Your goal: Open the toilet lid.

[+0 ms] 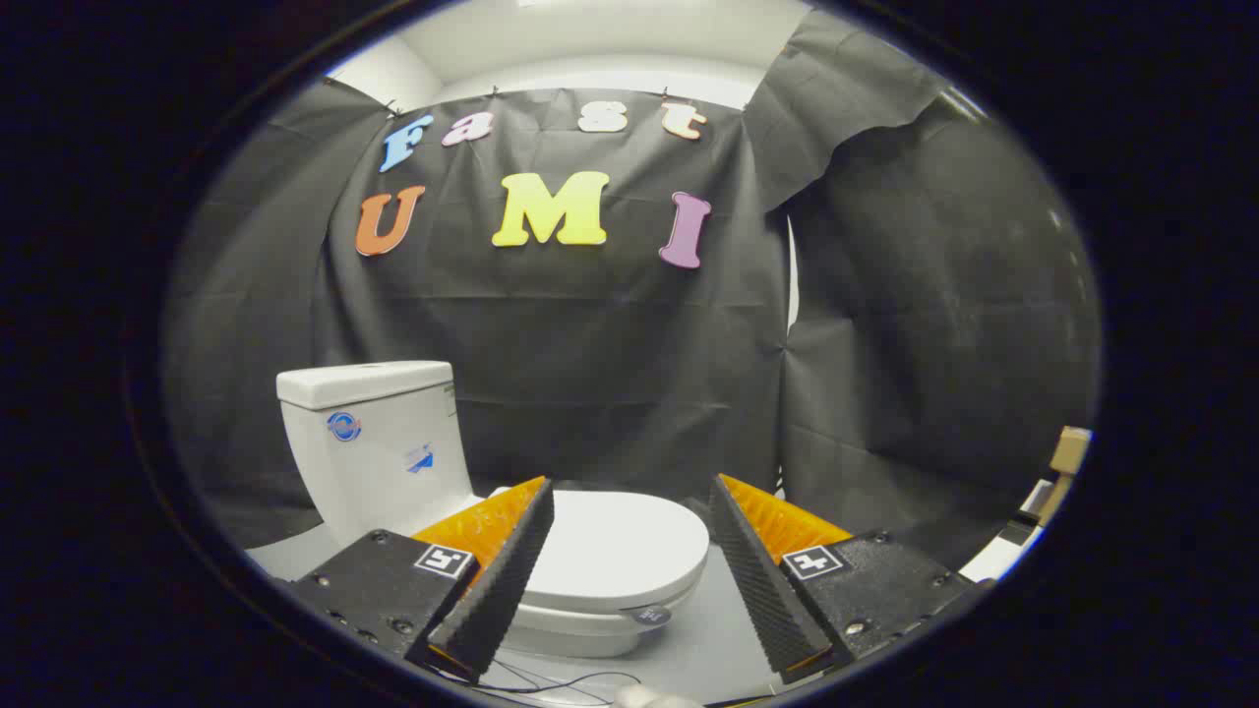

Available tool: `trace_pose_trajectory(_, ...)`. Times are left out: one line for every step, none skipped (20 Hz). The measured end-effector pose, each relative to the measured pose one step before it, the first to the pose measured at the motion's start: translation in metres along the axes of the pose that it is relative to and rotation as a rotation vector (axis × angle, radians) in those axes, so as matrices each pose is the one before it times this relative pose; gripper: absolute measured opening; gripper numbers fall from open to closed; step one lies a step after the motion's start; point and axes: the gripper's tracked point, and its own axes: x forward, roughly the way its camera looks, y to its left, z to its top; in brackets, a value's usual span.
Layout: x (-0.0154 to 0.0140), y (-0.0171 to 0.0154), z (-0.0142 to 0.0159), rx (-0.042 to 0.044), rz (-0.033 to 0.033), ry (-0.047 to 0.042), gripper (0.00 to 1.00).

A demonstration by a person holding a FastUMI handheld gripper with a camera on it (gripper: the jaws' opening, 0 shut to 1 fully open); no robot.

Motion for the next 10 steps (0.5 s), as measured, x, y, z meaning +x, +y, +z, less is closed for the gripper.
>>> trace_pose_trajectory(-0.00025,0.00034,-0.00024,-0.00152,0.00083,0.00005,0.99)
trace_pose_trajectory(-0.00037,0.00125,-0.0004,0.0028,0.00303,0.00273,0.99)
trace_pose_trajectory(0.00119,0.00061,-0.00116,0.00341,0.00254,0.00366,0.99)
trace_pose_trajectory(0.00032,0.00025,-0.00061,0.001,0.00108,0.00217,0.99)
trace_pose_trajectory(-0.00039,0.00023,-0.00033,-0.00186,-0.00057,0.00057,0.99)
trace_pose_trajectory(0.00018,-0.00065,0.00023,-0.00261,-0.00152,-0.00005,0.99)
trace_pose_trajectory(-0.0003,-0.00024,0.00027,-0.00129,-0.00132,-0.00237,0.99)
trace_pose_trajectory(0.00004,0.00025,0.0004,-0.0008,-0.00047,0.00106,0.99)
trace_pose_trajectory(0.00019,0.00045,-0.00099,-0.00109,0.00132,0.00109,0.99)
trace_pose_trajectory(-0.00001,-0.00037,-0.00037,-0.00068,0.00051,0.00119,0.99)
